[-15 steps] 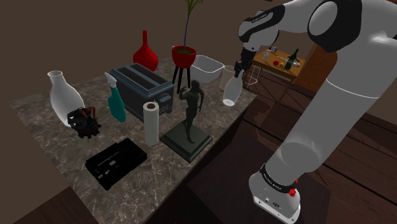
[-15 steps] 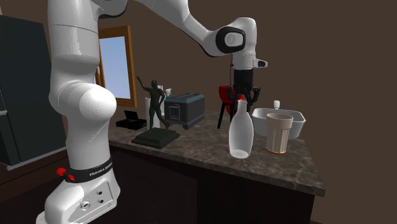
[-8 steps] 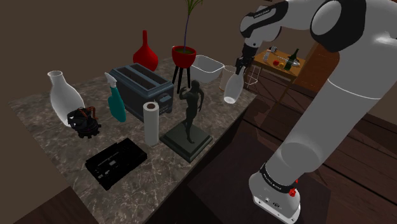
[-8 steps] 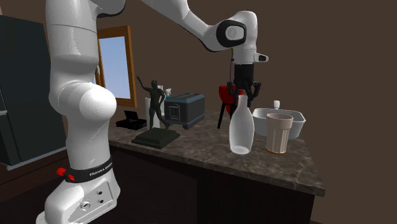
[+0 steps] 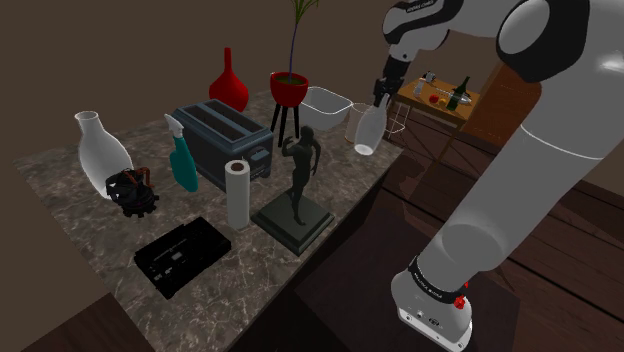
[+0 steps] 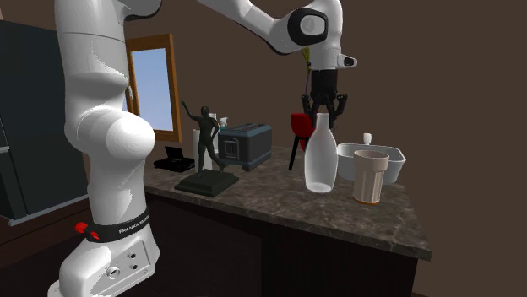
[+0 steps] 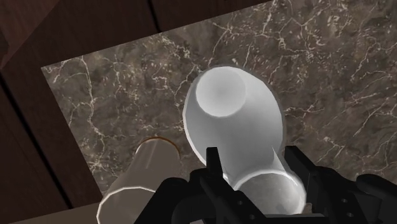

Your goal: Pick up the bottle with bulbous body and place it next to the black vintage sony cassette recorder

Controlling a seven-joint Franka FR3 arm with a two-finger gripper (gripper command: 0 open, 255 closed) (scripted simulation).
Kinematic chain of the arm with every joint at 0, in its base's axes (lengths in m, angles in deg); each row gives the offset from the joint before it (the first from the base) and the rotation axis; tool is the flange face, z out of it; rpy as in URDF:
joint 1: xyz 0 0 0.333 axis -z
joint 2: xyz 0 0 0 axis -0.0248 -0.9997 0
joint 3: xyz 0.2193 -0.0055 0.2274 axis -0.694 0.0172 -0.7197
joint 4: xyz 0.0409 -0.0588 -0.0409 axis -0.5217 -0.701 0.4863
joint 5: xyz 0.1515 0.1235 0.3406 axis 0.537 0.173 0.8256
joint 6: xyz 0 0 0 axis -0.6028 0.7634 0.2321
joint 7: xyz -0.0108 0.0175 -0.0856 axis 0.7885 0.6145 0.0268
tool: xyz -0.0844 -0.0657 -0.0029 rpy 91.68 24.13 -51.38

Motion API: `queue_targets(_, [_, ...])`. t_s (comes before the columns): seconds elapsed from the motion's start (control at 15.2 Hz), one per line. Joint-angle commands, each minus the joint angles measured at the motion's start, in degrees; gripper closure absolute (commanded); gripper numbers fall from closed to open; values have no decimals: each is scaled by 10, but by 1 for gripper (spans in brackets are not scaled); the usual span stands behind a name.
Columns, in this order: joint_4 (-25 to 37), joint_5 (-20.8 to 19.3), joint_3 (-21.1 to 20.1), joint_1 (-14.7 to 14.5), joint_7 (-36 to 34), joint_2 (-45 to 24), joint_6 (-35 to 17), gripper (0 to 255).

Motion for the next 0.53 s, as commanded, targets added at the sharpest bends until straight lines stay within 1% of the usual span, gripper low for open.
queue_targets(0.0, [13, -2, 0, 0, 0, 3, 15, 255])
queue_targets(0.46, [61, -7, 0, 0, -4, 9, 68, 255])
